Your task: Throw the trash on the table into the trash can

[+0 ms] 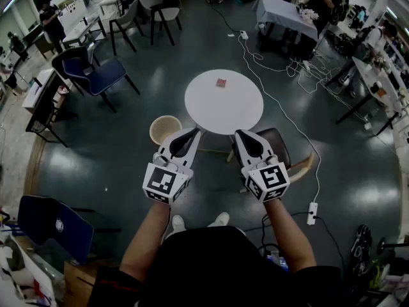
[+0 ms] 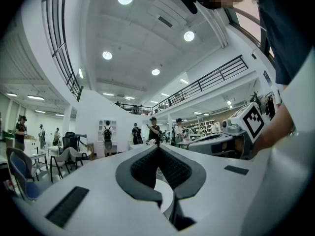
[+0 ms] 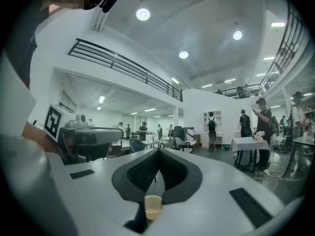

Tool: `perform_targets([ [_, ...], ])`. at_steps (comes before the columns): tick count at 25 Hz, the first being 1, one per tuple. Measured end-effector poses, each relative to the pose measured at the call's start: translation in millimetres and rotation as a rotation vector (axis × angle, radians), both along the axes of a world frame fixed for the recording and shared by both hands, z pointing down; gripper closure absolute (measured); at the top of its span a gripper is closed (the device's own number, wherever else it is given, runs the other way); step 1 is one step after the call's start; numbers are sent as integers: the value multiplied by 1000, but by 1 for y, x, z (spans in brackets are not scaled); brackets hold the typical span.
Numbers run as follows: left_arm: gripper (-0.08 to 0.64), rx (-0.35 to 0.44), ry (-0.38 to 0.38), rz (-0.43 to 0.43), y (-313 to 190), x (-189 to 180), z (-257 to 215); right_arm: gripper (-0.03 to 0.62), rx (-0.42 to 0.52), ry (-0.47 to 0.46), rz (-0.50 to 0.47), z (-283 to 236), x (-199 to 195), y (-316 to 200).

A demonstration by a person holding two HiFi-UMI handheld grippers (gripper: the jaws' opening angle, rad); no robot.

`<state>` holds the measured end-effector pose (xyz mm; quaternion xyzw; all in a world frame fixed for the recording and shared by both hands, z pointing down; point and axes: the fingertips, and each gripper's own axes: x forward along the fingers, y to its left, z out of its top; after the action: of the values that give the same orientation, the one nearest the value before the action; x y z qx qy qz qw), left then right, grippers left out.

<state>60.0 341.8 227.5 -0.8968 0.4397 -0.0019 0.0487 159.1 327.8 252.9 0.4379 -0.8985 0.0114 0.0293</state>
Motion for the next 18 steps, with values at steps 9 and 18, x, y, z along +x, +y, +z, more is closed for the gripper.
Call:
perform_targets([
  [9, 545, -10, 6, -40, -6, 29, 4, 575, 4, -29, -35, 3, 33, -4],
  [18, 545, -21, 13, -66, -4, 71, 14, 575, -10, -50, -74, 9, 69, -8],
])
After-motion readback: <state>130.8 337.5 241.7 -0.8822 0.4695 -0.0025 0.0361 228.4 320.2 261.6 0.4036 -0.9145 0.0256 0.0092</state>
